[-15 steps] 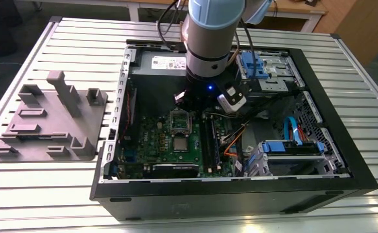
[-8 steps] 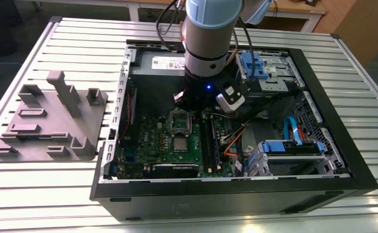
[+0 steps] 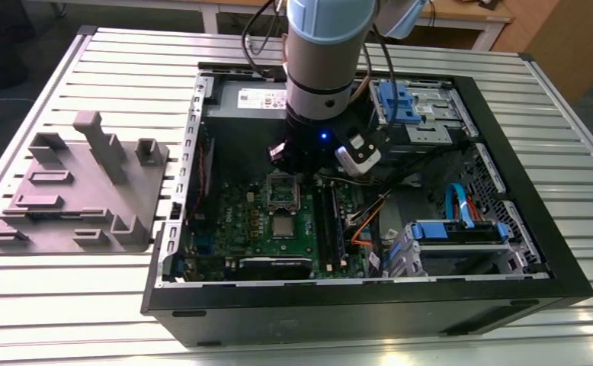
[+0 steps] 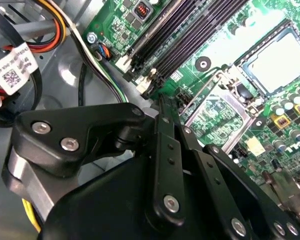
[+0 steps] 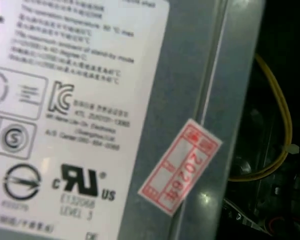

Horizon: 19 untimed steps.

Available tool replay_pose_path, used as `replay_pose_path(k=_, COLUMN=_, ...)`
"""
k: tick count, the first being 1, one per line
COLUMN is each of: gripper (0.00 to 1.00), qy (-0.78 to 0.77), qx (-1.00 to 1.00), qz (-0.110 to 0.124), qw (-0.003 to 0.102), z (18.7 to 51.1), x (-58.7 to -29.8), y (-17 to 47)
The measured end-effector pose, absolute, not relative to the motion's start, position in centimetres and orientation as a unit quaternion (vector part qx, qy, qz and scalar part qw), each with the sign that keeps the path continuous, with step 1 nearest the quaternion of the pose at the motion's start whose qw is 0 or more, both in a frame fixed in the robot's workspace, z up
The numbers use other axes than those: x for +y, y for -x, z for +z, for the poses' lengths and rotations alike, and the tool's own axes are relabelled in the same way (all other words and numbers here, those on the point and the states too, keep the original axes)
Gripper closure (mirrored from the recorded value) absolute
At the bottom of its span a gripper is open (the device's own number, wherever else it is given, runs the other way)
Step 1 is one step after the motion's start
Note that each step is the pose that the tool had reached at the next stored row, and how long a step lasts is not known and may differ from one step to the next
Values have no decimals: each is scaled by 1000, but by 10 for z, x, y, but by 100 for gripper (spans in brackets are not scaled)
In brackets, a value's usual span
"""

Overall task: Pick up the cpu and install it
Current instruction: 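Close the cpu cover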

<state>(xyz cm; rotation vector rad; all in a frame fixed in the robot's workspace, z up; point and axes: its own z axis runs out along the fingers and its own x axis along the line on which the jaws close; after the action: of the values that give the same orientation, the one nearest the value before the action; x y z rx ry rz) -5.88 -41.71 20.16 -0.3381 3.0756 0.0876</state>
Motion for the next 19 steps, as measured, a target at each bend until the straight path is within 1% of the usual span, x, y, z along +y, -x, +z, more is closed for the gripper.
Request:
replay_pose_path(k=11, gripper=90, qy=109, qx=994, qz=28, qw=16, z=212, x=-420, y=59)
replay_pose_path(k=19, gripper=90, qy=116, qx=993, qz=28, qw=15, z=212, x=-421, y=59)
